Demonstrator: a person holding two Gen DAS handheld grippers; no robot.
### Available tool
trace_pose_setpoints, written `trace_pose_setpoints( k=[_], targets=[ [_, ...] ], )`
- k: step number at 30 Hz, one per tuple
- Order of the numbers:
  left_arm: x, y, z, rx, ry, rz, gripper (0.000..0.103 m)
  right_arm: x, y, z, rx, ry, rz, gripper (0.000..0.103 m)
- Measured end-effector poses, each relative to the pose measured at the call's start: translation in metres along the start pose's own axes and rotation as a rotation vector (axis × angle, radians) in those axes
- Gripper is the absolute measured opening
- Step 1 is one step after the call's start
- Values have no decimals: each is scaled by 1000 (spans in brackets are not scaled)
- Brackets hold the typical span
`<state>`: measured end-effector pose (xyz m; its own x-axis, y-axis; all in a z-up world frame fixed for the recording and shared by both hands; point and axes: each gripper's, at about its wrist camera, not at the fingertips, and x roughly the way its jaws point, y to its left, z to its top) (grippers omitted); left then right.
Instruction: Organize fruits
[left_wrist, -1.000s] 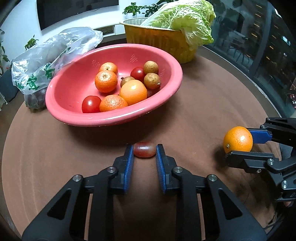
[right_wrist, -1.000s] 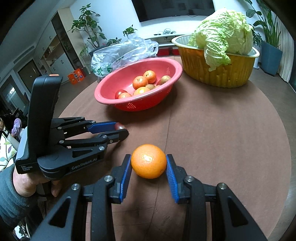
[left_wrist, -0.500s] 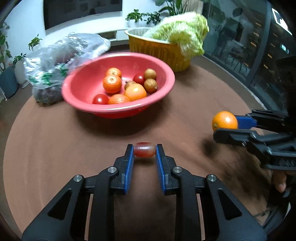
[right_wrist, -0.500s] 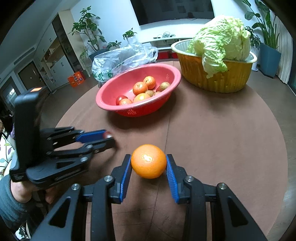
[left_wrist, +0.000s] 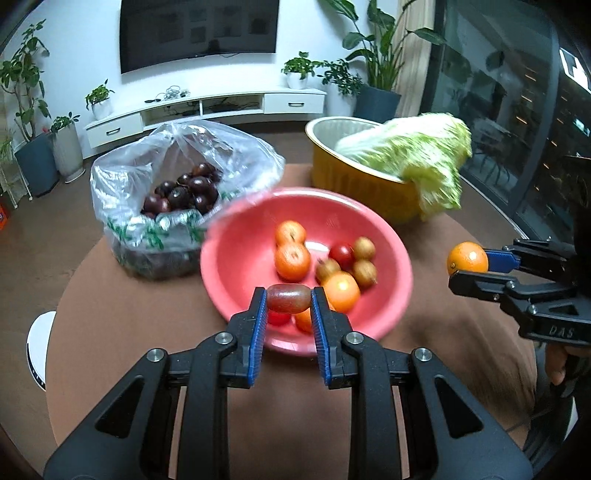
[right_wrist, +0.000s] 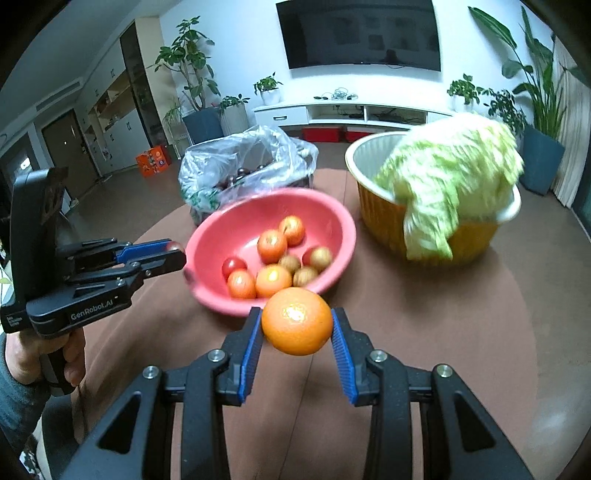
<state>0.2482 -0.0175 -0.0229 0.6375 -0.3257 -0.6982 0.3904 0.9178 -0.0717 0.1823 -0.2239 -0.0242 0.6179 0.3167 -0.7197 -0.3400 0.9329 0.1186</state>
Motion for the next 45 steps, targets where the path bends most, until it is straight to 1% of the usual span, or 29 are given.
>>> trace_pose_setpoints(
  k=[3,6,14,20,29,30,31,32,33,34,36,41,42,43,45],
  targets=[
    [17,8,9,-9,21,10,22,19,-1,16,-8,22,3,39],
    [32,13,11,-24,36,12,22,37,0,25,-27,40,-5,39],
    [65,10,11,0,66,12,22,75,-5,38,-52,88,-15,39],
    [76,8,10,12,77,12,23,91,-4,42,-66,108,-24,39],
    [79,6,10,17,81,32,24,97,-2,46,-68,112,-33,41],
    [78,7,10,15,80,33,27,97,-2,46,-67,115,-34,42],
    [76,7,9,10,78,35,34,97,-2,47,-66,116,-37,43],
    [74,7,8,7,73,26,37,97,-2,47,-64,115,-37,44],
    [72,6,8,8,66,17,46,95,-3,46,-61,113,-36,45],
    [69,4,8,15,57,29,53,95,-3,47,-61,113,-37,45],
    [66,2,9,15,50,34,59,92,-3,48,-61,107,-45,45],
    [53,5,8,-7,34,46,59,70,-6,51,-52,70,-55,45],
    [49,5,7,-11,30,53,61,61,-7,51,-54,55,-58,45],
    [43,5,6,-17,21,59,65,53,-7,50,-52,42,-59,45],
    [29,6,4,-31,-5,65,71,37,-6,49,-47,17,-53,45]
  ],
)
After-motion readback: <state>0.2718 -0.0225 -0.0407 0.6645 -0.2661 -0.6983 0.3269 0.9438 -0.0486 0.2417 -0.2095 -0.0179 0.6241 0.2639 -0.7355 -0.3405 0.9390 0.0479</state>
